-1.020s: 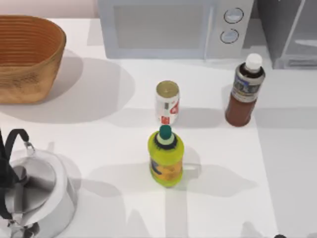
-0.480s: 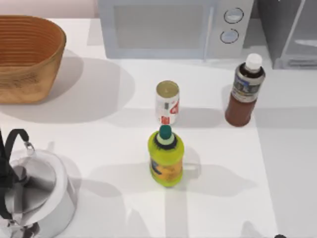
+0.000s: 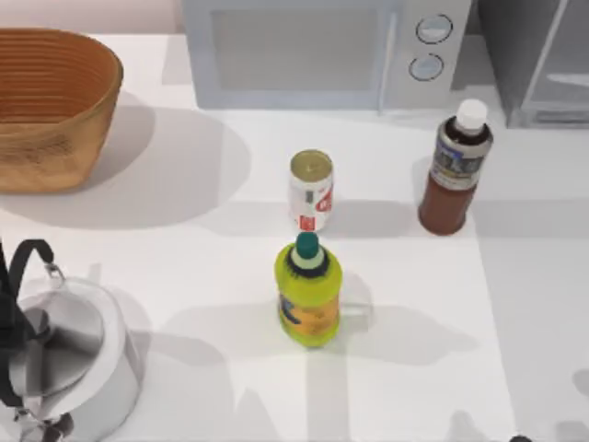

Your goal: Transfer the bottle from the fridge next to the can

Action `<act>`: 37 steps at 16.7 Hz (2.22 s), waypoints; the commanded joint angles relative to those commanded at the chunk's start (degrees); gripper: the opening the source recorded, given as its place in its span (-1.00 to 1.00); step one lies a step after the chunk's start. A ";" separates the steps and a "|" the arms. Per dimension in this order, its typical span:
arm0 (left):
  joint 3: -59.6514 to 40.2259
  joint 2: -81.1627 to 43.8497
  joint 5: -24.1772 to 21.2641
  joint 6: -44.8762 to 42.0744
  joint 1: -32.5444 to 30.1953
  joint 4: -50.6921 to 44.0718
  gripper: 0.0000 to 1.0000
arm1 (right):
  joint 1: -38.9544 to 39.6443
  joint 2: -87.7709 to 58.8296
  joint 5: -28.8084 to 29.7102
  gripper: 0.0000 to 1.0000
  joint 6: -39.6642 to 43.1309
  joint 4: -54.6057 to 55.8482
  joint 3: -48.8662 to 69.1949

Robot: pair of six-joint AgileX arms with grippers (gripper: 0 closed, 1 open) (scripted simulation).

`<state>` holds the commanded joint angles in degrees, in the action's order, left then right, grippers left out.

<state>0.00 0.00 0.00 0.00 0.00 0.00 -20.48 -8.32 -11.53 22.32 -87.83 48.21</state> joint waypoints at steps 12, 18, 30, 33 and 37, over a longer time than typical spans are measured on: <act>0.00 0.00 0.00 0.00 0.00 0.00 1.00 | -63.11 -73.49 -31.87 1.00 72.08 -0.52 21.99; 0.00 0.00 0.00 0.00 0.00 0.00 1.00 | -81.49 -93.47 -41.85 1.00 91.70 3.33 27.23; 0.00 0.00 0.00 0.00 0.00 0.00 1.00 | -79.19 -95.57 -42.37 1.00 87.49 9.32 27.55; 0.00 0.00 0.00 0.00 0.00 0.00 1.00 | -72.63 -95.92 -40.85 1.00 76.73 18.30 27.42; 0.00 0.00 0.00 0.00 0.00 0.00 1.00 | -60.85 -96.37 -37.79 1.00 56.57 34.08 27.03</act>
<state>0.00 0.00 0.00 0.00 0.00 0.00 -81.33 -104.69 -49.32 78.89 -53.75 75.24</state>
